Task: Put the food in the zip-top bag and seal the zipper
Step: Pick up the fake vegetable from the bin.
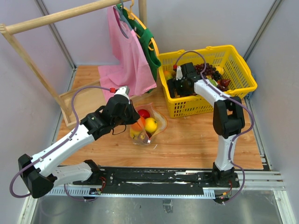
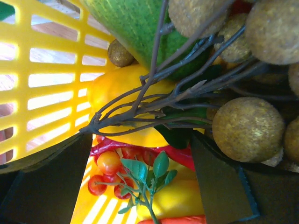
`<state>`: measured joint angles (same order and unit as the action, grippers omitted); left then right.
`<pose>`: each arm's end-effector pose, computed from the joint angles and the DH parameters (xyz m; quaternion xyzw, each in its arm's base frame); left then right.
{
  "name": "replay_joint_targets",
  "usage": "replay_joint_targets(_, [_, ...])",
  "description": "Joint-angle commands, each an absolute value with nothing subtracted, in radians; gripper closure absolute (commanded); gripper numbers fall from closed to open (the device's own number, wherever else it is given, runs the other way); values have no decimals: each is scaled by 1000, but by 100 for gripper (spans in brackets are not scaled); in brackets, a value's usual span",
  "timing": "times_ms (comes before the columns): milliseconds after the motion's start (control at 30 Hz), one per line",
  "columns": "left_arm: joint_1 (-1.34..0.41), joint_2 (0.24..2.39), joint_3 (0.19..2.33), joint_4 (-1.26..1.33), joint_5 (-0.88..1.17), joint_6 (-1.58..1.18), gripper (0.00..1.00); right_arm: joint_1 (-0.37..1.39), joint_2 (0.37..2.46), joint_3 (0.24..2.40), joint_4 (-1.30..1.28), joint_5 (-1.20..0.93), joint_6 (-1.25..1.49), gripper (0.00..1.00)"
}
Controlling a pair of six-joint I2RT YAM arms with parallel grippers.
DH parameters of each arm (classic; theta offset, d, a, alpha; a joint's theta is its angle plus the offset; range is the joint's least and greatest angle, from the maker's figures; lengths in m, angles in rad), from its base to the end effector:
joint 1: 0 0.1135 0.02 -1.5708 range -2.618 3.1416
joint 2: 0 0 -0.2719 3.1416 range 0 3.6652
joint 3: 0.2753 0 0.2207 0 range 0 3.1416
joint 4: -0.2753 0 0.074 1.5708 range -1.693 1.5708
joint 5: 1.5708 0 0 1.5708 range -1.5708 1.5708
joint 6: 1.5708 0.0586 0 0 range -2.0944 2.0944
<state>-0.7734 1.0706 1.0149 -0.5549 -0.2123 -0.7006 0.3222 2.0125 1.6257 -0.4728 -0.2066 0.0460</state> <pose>0.1607 -0.1397 0.3249 -0.0168 0.8832 -0.2391 0.4032 0.4148 0.1511 0.2352 -0.1639 0.9186 0.1584 0.3228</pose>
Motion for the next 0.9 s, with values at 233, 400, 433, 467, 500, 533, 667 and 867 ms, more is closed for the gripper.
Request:
replay_joint_targets(233, [-764, 1052, 1001, -536, -228, -710, 100, 288, 2075, 1539, -230, -160, 203, 6])
replay_joint_targets(400, [-764, 1055, 1001, -537, -228, -713, 100, 283, 2131, 1526, -183, -162, 234, 3])
replay_joint_targets(433, [-764, 1054, 1002, -537, -230, -713, 100, 283, 2137, 1521, -171, -169, 239, 3])
replay_joint_targets(467, [-764, 1054, 1002, -537, -230, -713, 100, 282, 2142, 1511, -155, -170, 245, 3])
replay_joint_targets(500, [-764, 1054, 1003, -537, -230, -712, 100, 281, 2145, 1502, -136, -169, 252, 2])
replay_joint_targets(533, [-764, 1054, 1003, -537, -230, -715, 100, 283, 2148, 1495, -120, -167, 258, 3])
replay_joint_targets(667, [-764, 1047, 1000, -534, -231, -719, 100, 282, 2161, 1474, -72, -163, 268, 4])
replay_joint_targets(867, [-764, 1040, 994, -534, -239, -722, 100, 280, 2131, 1394, 50, -187, 280, 21])
